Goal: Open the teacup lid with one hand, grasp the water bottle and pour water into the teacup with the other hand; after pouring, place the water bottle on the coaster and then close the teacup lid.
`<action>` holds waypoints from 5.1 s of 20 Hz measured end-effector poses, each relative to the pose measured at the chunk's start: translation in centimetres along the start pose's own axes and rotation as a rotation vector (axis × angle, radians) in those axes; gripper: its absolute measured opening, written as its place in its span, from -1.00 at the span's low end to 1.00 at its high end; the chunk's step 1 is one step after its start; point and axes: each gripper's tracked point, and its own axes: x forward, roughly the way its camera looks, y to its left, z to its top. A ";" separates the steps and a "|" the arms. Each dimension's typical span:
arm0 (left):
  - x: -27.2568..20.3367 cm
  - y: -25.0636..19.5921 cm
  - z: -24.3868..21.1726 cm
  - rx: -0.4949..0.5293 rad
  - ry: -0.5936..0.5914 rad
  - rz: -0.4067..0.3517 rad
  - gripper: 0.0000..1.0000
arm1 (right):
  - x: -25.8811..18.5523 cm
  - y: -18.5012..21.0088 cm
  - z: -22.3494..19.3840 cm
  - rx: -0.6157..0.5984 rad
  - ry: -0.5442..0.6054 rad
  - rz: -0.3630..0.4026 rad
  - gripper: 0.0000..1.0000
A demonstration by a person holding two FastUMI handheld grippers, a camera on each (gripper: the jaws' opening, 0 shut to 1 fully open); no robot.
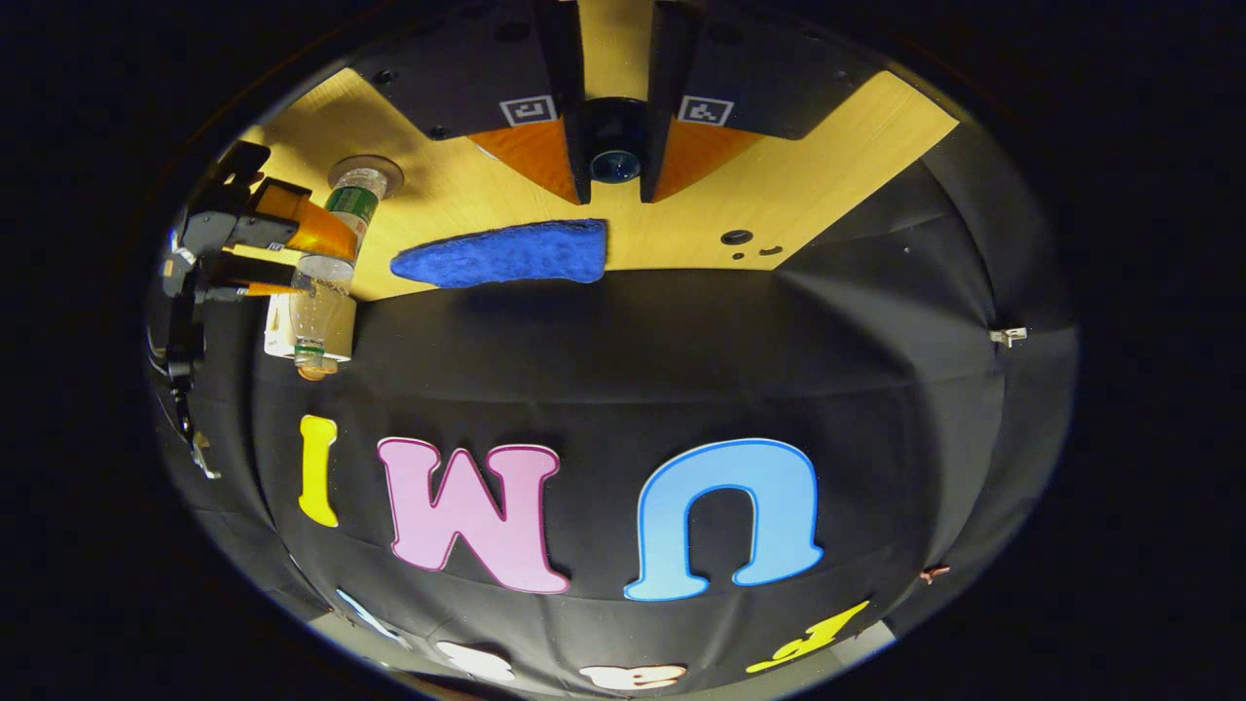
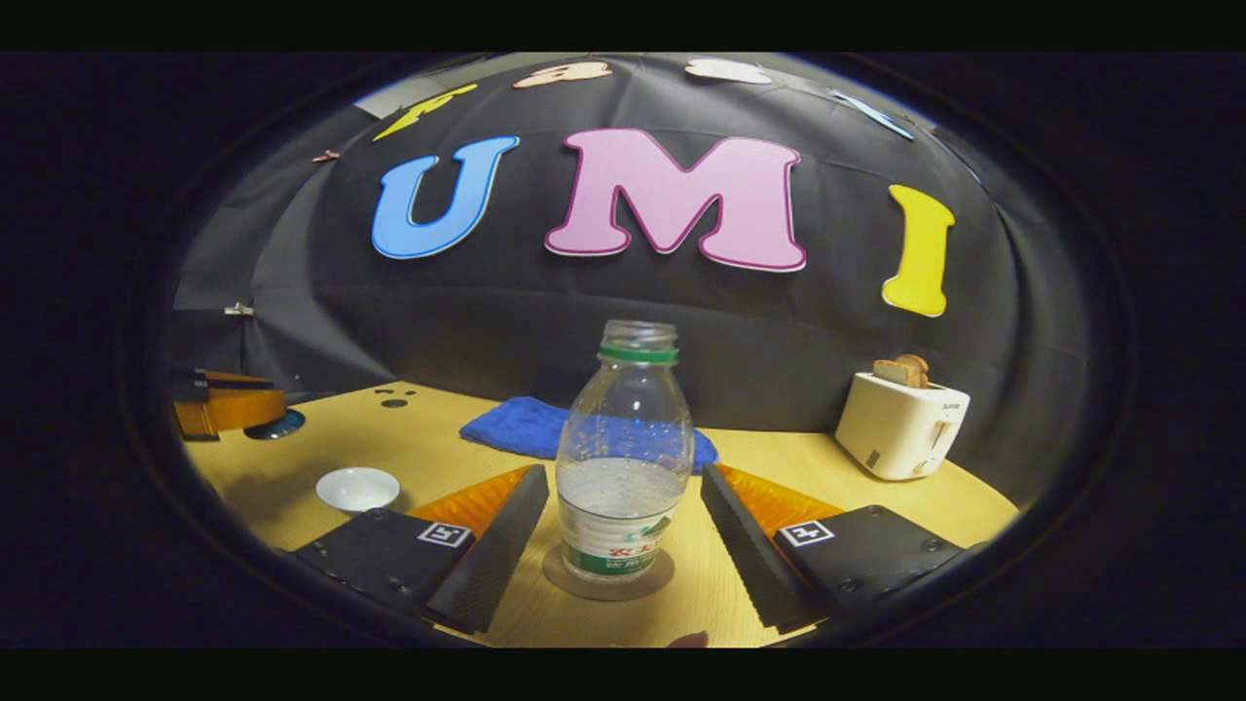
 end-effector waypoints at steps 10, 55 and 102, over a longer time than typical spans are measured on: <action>-0.8 2.1 -0.4 -0.012 0.008 0.042 -0.39 | 0.4 0.4 -0.9 -0.031 0.029 -0.020 0.55; -4.4 9.8 -2.6 -0.055 0.000 0.178 -0.39 | 3.2 7.8 -0.8 -1.586 -0.053 0.050 0.47; -5.8 9.2 -4.2 -0.117 -0.022 0.191 -0.39 | 3.9 10.1 3.5 -2.075 -0.390 -0.004 0.47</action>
